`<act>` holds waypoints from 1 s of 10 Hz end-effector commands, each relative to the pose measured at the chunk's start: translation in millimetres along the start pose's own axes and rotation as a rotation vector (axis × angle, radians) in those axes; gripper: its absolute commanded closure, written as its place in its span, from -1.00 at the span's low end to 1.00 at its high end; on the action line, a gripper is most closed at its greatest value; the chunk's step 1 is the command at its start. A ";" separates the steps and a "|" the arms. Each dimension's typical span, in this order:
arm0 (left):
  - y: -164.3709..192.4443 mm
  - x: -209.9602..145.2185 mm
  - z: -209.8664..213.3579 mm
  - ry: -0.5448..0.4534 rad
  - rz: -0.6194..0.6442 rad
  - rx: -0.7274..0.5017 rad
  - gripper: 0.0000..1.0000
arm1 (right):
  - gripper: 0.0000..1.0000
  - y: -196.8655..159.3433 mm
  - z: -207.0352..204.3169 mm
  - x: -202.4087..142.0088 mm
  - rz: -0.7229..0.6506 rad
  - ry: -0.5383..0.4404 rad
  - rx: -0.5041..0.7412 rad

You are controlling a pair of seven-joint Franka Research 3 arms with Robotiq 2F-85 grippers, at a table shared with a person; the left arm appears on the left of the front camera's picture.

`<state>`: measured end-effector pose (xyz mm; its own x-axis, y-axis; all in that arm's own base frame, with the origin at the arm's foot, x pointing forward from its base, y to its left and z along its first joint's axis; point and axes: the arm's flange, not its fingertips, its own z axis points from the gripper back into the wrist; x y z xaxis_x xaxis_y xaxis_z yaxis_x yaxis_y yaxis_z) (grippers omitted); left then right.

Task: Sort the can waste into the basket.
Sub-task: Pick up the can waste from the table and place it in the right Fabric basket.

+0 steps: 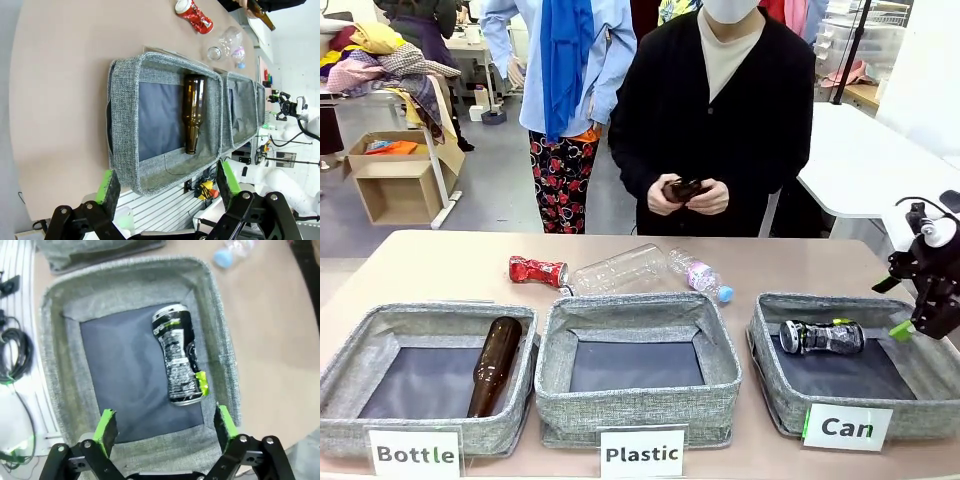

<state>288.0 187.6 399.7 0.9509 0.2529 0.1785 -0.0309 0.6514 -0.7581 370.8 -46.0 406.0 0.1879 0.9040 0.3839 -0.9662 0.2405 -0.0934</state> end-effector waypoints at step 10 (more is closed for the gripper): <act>-34.0 -25.8 105.9 0.054 0.042 0.084 -1.00 | -1.00 -38.3 23.9 -36.2 -1.051 -0.834 0.428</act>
<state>235.8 211.0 472.9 0.9625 0.2359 0.1340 -0.0772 0.7118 -0.6982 386.1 -91.5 413.6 0.8157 -0.0839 0.5723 -0.4790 0.4567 0.7497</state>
